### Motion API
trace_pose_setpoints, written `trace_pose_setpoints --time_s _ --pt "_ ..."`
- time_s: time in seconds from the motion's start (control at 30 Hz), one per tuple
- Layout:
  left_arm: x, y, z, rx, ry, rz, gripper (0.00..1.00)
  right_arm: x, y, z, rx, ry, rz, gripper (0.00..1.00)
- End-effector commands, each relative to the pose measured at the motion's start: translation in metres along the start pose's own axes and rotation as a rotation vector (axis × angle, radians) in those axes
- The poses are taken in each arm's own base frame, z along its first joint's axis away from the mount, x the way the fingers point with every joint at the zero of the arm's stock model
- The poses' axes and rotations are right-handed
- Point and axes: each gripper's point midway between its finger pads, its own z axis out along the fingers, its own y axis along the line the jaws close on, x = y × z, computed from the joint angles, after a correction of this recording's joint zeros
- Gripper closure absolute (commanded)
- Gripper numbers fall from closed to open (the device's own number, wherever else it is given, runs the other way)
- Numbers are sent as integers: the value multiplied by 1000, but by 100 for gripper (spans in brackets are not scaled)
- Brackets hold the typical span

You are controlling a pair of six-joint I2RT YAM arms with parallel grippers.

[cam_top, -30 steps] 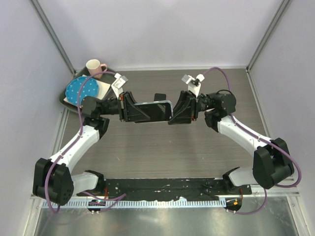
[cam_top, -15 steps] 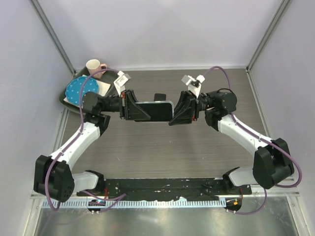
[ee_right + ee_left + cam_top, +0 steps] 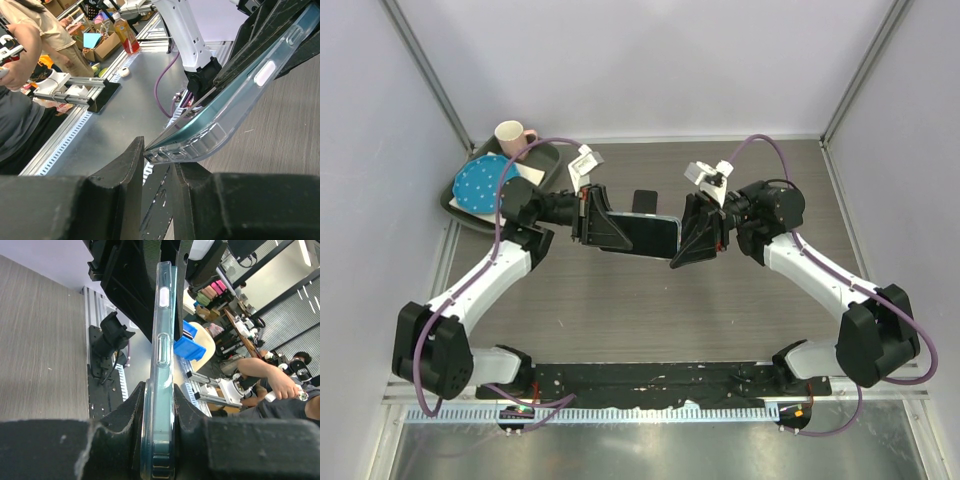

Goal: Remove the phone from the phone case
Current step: Adjust the phone.

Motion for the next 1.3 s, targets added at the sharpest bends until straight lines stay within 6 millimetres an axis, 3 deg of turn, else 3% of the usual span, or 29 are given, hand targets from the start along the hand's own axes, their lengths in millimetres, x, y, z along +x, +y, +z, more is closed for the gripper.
trace_pose_setpoints --time_s 0.0,0.23,0.4,0.57,0.83,0.93,0.97,1.0,1.17,1.27 --pt "-19 72 2 -161 -175 -80 100 -41 81 25 -116 -41 -579 97" --pt "-18 81 3 -168 -181 -93 100 -45 84 25 -120 -40 -593 96" --pt "-18 85 2 -177 -194 -102 100 -45 87 25 -120 -40 -592 88" --pt "-18 94 2 -192 -208 -114 100 -49 93 27 -133 -43 -610 99" --pt "-6 104 10 -200 -181 -136 100 -65 95 28 -135 -54 -629 98" --pt "-13 96 10 -189 -186 -110 100 -58 85 27 -125 -50 -591 80" --pt "-15 91 11 -182 -186 -101 100 -55 80 25 -115 -49 -578 64" --pt "-17 86 11 -175 -186 -82 100 -47 74 24 -105 -50 -544 56" --pt "-32 66 -1 -179 -232 -4 100 -38 41 4 12 -111 -409 39" --pt "-43 60 -14 -201 -281 35 100 -40 23 -19 113 -137 -298 37"
